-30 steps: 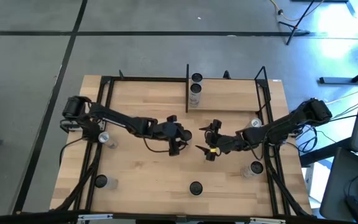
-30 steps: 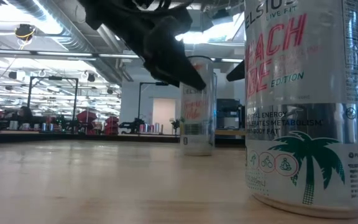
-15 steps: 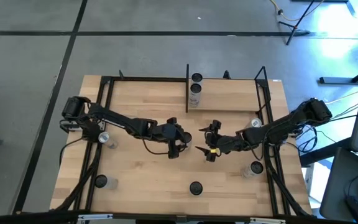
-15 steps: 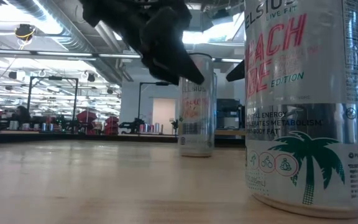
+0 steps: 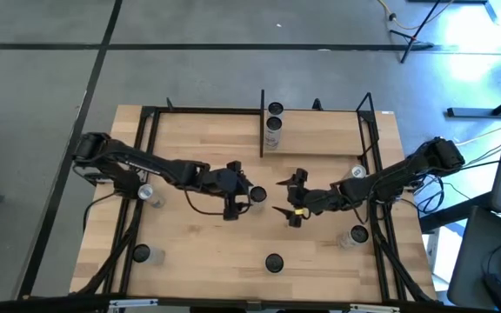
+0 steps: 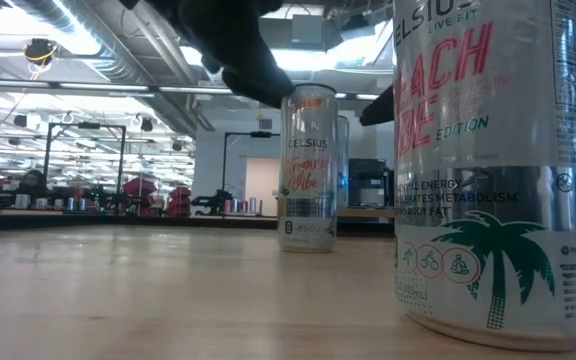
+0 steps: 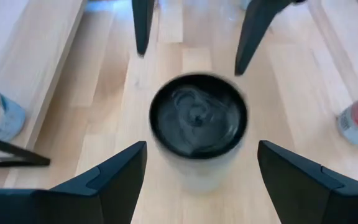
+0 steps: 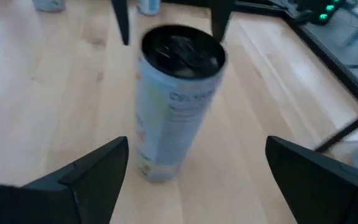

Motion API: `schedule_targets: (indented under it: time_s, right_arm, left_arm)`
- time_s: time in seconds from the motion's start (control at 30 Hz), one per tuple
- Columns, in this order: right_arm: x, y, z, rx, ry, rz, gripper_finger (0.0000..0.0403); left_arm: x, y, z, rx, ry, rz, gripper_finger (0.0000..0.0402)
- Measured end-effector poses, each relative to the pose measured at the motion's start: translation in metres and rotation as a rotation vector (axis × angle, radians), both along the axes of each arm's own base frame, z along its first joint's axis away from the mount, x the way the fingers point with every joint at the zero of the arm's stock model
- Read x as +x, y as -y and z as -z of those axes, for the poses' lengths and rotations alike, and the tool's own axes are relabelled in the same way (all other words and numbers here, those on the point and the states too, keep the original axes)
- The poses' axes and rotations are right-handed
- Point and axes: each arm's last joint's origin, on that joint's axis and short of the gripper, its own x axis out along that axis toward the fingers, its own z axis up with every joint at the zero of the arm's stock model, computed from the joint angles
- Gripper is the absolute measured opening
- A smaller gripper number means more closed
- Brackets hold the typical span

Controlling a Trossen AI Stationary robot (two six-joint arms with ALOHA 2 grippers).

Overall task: Place canned beverage on shelf
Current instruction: Put the top white-yellow soda can on the shelf

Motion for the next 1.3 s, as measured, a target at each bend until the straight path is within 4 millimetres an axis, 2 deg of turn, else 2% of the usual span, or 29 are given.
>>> schedule_targets:
  time_s: [0.2,0.4,0.6,0.77,0.87,1.03,1.17,1.3]
  right_arm:
    - [0.013,-0.006,0.003,0.015,0.084,-0.095,0.0367]
    - [0.023,-0.007,0.011,-0.043,0.127,-0.083,0.0367]
    - [0.034,0.004,0.017,-0.007,0.161,-0.103,0.0367]
    - [0.043,0.014,0.021,0.030,0.216,-0.129,0.0367]
    - [0.047,0.019,0.023,0.039,0.239,-0.126,0.0367]
    - [0.052,0.024,0.030,0.049,0.239,-0.137,0.0363]
    - [0.053,0.023,0.032,0.043,0.248,-0.133,0.0326]
    - [0.053,0.023,0.030,0.026,0.258,-0.146,0.0250]
  left_arm:
    - [-0.013,0.002,-0.001,0.057,-0.082,-0.040,0.0290]
    - [-0.022,0.010,-0.001,0.077,-0.119,-0.050,0.0290]
    - [-0.036,0.011,0.040,0.084,-0.125,-0.033,0.0290]
    - [-0.047,0.008,0.071,0.120,-0.039,0.008,0.0290]
    - [-0.051,0.005,0.079,0.129,0.005,0.013,0.0290]
    - [-0.049,0.002,0.078,0.124,0.071,0.004,0.0290]
    - [-0.048,0.001,0.077,0.123,0.086,-0.003,0.0290]
    - [-0.048,0.001,0.077,0.122,0.085,0.000,0.0290]
